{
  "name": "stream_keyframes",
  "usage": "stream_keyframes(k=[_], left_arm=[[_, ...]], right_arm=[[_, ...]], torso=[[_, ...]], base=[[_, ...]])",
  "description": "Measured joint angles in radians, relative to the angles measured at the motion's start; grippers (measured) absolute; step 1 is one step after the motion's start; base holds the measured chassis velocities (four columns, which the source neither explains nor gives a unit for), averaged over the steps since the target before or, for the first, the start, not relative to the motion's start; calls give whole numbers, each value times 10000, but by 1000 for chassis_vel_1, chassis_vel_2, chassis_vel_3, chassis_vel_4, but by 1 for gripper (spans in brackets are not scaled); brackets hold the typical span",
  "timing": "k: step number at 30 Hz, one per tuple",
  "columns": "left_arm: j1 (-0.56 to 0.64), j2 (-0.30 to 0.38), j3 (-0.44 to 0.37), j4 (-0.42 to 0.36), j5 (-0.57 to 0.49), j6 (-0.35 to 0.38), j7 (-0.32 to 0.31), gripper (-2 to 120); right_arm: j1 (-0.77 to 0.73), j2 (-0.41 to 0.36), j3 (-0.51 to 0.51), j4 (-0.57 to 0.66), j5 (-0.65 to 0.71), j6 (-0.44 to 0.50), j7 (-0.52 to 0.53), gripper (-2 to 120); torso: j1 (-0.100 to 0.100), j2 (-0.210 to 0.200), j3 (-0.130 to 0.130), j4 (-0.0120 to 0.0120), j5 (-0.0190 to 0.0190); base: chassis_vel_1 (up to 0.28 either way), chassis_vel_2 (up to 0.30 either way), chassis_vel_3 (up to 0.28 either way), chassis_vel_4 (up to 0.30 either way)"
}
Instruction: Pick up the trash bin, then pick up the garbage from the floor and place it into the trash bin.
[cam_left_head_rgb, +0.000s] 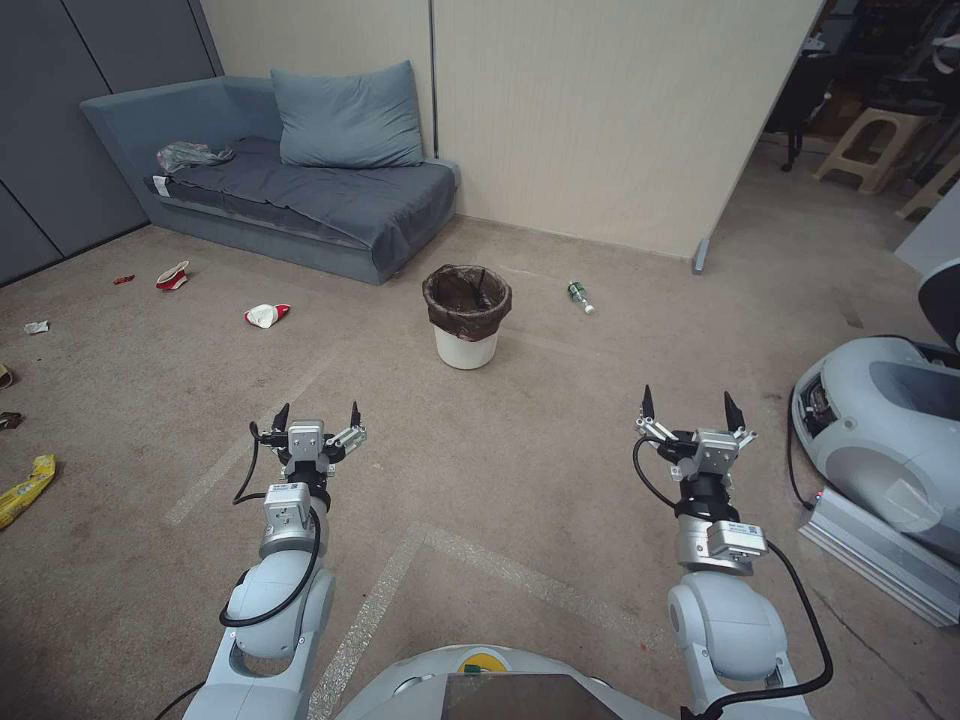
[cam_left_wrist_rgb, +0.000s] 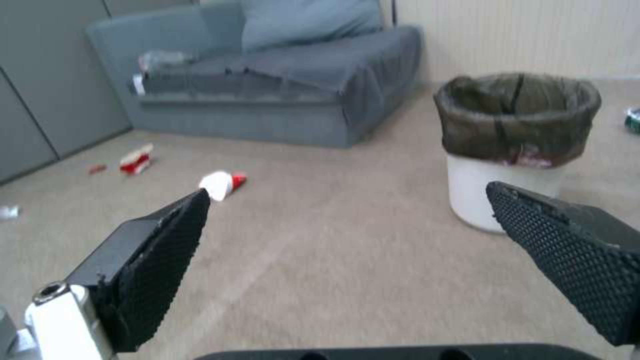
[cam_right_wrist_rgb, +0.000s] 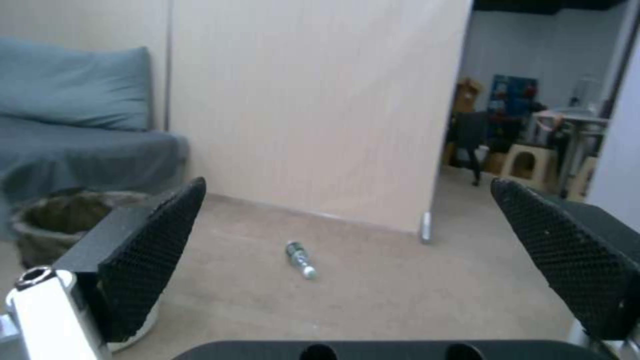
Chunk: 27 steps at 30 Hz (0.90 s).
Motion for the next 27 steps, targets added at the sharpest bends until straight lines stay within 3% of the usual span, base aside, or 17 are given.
stream_keyframes(k=[11,27], left_arm=[[49,13,13,106,8,-72,57,100],[53,-2,51,214,226,-215,237,100]], right_arm=[[67,23,65,-454,-187,555,-312,100],[139,42,97,-657,-78,641,-698,100]], torso=[[0,0,0,-4,4],[0,0,0,-4,4]], base=[[0,0,0,0],[0,0,0,0]])
